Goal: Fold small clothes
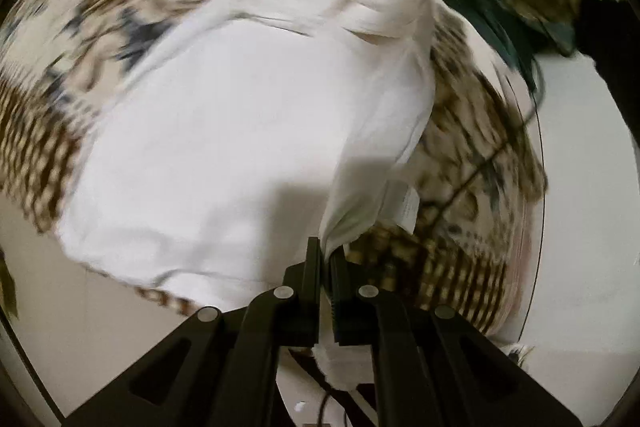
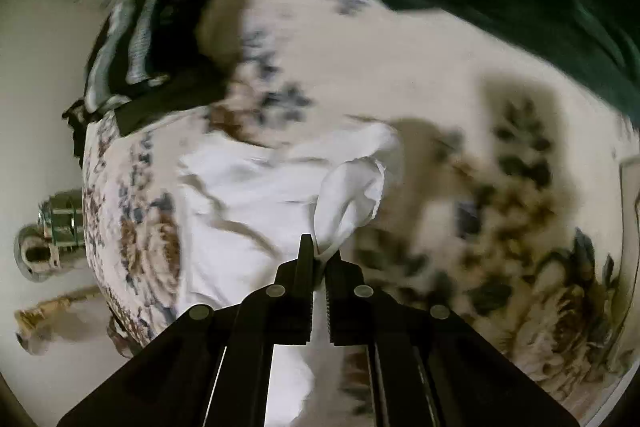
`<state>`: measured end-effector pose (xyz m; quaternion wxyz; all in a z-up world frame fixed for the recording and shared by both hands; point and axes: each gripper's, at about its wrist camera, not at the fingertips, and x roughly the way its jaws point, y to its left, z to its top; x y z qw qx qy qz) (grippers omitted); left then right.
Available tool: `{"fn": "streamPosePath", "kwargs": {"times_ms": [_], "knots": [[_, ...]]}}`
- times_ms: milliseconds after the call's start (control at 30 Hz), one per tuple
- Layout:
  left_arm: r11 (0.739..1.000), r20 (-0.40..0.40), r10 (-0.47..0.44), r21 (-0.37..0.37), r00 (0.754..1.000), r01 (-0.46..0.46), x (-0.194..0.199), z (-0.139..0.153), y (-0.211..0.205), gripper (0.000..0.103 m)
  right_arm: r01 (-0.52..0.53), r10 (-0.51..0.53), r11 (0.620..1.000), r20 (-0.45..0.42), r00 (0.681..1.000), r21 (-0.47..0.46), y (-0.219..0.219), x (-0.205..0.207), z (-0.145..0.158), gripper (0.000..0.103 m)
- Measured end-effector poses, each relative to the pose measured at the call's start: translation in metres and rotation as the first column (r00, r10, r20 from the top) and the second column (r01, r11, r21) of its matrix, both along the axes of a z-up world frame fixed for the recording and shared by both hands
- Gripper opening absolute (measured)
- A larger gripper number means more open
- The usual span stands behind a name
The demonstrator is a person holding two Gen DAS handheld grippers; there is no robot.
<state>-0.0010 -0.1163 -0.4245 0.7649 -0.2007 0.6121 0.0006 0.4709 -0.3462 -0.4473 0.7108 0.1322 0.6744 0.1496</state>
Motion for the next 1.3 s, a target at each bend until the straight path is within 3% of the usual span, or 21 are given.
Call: {"fn": "streamPosePath", "kwargs": {"times_ms": [133,333,533,667,800,867,900,1000,1067,1200,1300], "knots": [[0.992,-0.018,0.125,-0.031,0.992,-0.125,-0.012,-0.005,0.060,0.002,-0.070,0.071,0.996,0.017,0.997,-0.057,0.087,0.009,0.019,0.005],[0.961,-0.048,0.266,-0.062,0.963,-0.269,-0.022,-0.023,0.141,0.002,-0.184,0.191,0.964,0.017,0.981,-0.191,0.244,0.019,0.002,0.004],[0.944,-0.078,0.318,-0.061,0.945,-0.323,-0.027,-0.050,0.189,0.002,-0.226,0.238,0.922,-0.001,0.971,-0.315,0.336,0.022,-0.035,0.004],[0.939,-0.117,0.331,-0.062,0.936,-0.340,-0.027,-0.074,0.212,0.002,-0.236,0.243,0.908,-0.022,0.970,-0.345,0.361,0.022,-0.060,0.004],[0.936,-0.236,0.318,-0.074,0.918,-0.343,-0.032,-0.105,0.235,0.007,-0.250,0.228,0.912,-0.103,0.968,-0.326,0.364,0.023,-0.081,0.012],[0.933,-0.289,0.323,-0.065,0.901,-0.355,-0.042,-0.113,0.248,0.016,-0.252,0.225,0.932,-0.131,0.965,-0.259,0.352,0.015,-0.075,0.035],[0.928,-0.299,0.331,-0.068,0.895,-0.366,-0.048,-0.114,0.255,0.026,-0.247,0.221,0.941,-0.133,0.966,-0.232,0.346,0.010,-0.070,0.046],[0.916,-0.309,0.350,-0.083,0.884,-0.392,-0.063,-0.113,0.277,0.050,-0.238,0.220,0.957,-0.115,0.969,-0.165,0.311,-0.020,-0.040,0.052],[0.914,-0.312,0.346,-0.099,0.885,-0.392,-0.062,-0.107,0.286,0.050,-0.236,0.221,0.959,-0.107,0.969,-0.156,0.284,-0.048,-0.023,0.055],[0.943,-0.250,0.274,-0.121,0.929,-0.311,-0.011,-0.085,0.291,0.050,-0.160,0.142,0.979,-0.140,0.980,-0.126,0.222,-0.102,-0.013,0.055],[0.966,-0.158,0.192,-0.141,0.969,-0.215,0.062,-0.072,0.284,0.050,-0.066,0.049,0.991,-0.142,0.989,-0.117,0.176,-0.122,-0.022,0.055]]}}
